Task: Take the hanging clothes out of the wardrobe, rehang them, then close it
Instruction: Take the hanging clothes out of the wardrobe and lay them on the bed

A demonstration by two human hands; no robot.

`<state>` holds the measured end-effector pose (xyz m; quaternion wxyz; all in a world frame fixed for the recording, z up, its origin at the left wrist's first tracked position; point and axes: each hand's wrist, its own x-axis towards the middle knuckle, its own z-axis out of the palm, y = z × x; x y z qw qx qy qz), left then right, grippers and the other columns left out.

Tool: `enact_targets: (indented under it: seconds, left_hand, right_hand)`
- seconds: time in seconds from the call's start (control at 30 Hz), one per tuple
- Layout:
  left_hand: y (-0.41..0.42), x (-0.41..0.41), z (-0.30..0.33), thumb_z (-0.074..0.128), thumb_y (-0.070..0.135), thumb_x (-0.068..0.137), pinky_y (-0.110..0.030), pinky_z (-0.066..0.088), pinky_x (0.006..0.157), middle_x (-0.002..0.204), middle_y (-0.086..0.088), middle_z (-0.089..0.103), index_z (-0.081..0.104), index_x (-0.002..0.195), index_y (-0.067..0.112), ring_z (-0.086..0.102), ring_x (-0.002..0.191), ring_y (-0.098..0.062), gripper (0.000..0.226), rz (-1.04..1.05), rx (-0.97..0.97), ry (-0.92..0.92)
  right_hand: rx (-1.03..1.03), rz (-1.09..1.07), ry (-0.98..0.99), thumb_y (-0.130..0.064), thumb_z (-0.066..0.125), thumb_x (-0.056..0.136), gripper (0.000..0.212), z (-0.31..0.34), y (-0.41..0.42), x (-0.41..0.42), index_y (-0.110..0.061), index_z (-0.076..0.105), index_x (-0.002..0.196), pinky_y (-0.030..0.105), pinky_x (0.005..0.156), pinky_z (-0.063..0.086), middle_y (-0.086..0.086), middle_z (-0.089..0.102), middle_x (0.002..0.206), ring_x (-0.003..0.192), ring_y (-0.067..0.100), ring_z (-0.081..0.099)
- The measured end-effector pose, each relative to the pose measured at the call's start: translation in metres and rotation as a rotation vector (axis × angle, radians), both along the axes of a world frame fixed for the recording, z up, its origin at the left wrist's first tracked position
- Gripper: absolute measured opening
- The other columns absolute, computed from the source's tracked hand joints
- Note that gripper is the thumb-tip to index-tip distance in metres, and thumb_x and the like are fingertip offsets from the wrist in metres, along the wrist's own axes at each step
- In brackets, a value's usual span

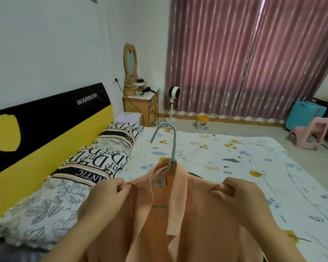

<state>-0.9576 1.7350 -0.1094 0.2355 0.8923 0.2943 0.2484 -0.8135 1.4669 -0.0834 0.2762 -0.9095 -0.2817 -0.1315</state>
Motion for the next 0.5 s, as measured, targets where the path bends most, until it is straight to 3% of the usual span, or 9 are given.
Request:
enact_targets:
  seconds: [0.2,0.3,0.37,0.43,0.5]
  left_hand:
    - [0.063,0.104,-0.029,0.059,0.032,0.086,-0.031,0.027,0.049,0.048,-0.001,0.044,0.039,0.050,0.016,0.045,0.052,-0.018,0.044,-0.059,-0.063,0.044]
    - [0.087,0.152,-0.053,0.059,0.034,0.085,-0.031,0.032,0.054,0.050,0.000,0.048,0.043,0.051,0.015,0.052,0.059,-0.023,0.043,-0.097,-0.131,0.047]
    - [0.100,0.181,-0.068,0.058,0.037,0.085,-0.032,0.035,0.056,0.053,0.000,0.052,0.049,0.055,0.012,0.056,0.065,-0.026,0.040,-0.106,-0.153,0.072]
    - [0.111,0.206,-0.084,0.056,0.039,0.086,-0.032,0.036,0.058,0.056,-0.002,0.055,0.053,0.060,0.008,0.056,0.067,-0.027,0.040,-0.098,-0.164,0.099]
    - [0.122,0.229,-0.099,0.054,0.040,0.087,-0.032,0.040,0.061,0.059,-0.003,0.058,0.054,0.063,0.006,0.058,0.069,-0.027,0.041,-0.076,-0.169,0.131]
  right_hand:
    - [-0.030,-0.139,-0.094,-0.028,0.078,0.072,0.037,-0.036,0.057,0.080,-0.021,0.048,0.053,0.031,0.054,0.031,-0.008,0.049,0.050,0.055,0.015,0.046]
    - [-0.011,-0.191,-0.216,-0.024,0.073,0.074,0.020,-0.060,0.081,0.115,-0.019,0.058,0.063,0.025,0.054,0.033,-0.011,0.047,0.057,0.059,0.017,0.045]
    - [0.023,-0.226,-0.274,-0.021,0.065,0.077,0.007,-0.078,0.094,0.132,-0.014,0.065,0.075,0.027,0.061,0.040,-0.003,0.057,0.070,0.071,0.019,0.049]
    - [0.002,-0.271,-0.267,-0.017,0.058,0.075,0.020,-0.098,0.105,0.145,-0.008,0.067,0.090,0.034,0.075,0.047,0.010,0.065,0.092,0.090,0.023,0.052]
    - [-0.062,-0.254,-0.185,-0.005,0.065,0.068,0.038,-0.122,0.115,0.156,-0.008,0.060,0.106,0.036,0.086,0.046,0.014,0.058,0.111,0.105,0.028,0.051]
